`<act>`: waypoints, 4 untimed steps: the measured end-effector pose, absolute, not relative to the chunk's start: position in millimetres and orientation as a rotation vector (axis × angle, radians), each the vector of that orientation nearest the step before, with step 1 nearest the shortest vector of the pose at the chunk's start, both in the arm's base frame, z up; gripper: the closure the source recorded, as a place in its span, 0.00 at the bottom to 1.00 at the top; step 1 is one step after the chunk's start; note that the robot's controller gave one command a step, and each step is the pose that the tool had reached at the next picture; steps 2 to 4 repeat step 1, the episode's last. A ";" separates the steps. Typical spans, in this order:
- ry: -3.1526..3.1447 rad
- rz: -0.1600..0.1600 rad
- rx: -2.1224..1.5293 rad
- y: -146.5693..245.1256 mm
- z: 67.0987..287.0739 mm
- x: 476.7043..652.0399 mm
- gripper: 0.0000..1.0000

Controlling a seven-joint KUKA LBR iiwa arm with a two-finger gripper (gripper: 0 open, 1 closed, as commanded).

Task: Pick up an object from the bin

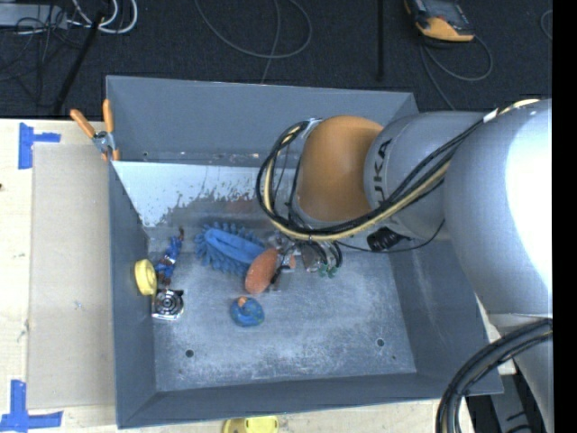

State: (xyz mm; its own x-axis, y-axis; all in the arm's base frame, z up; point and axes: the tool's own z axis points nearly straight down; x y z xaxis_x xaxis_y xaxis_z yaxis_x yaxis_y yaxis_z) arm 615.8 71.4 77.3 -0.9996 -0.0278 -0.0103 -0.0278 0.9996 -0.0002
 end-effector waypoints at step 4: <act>3.138 0.000 -0.098 51.1 208.5 615.2 1.00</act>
Offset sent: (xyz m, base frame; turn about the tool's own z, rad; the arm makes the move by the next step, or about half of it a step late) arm 0.0000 0.0000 0.0000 0.0000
